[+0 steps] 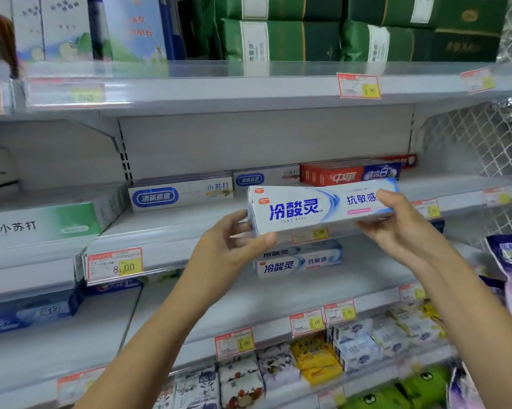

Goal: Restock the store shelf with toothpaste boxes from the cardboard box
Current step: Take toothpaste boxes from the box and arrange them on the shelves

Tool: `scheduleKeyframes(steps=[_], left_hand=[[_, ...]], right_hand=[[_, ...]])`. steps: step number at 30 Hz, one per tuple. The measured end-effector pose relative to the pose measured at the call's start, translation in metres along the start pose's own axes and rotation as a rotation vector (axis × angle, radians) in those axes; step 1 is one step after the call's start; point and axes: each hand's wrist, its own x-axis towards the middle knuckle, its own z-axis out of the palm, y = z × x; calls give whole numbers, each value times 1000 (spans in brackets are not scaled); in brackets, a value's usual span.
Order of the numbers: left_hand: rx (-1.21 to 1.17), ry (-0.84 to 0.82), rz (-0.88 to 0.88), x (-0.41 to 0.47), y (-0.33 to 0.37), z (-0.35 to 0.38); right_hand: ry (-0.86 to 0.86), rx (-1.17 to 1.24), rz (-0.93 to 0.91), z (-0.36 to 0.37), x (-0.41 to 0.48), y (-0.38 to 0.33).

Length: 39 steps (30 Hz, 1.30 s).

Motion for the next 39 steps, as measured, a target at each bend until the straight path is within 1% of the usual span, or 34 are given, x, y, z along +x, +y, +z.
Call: scheduleKeyframes(steps=[4,8,11,14,18,21,26,29,31,34,36,39], left_hand=[[-90,-140,-38,-22,-19,29],[-112,-171,-160,-27,-51,67],[-104,-241,-227,-16,-73,97],[-52,-306,-223,4,-91,130],[88,-375,-162,44,-106,160],[179,-339,-159,72,-114,177],[364,-256,-150,108,-126,209],[464,-233,-172,118,-129,235],[571,-182,-136,121,-133,247],[687,-72,-11,124,-145,250],[753,-31,30,126,-151,249],[863,-31,-21,129,-158,254]], right_hand=[[32,22,82,-33,-25,13],[95,-87,186,-74,-46,31],[129,-136,240,-109,-51,39],[116,-255,236,-141,-47,38],[18,-470,175,-186,-20,29],[-40,-730,151,-210,16,21],[-161,-1092,199,-239,82,12],[-306,-1333,314,-258,106,8],[-385,-1432,387,-268,114,10],[-389,-1546,407,-283,124,12],[-360,-1603,424,-290,131,13],[-287,-1729,489,-289,143,17]])
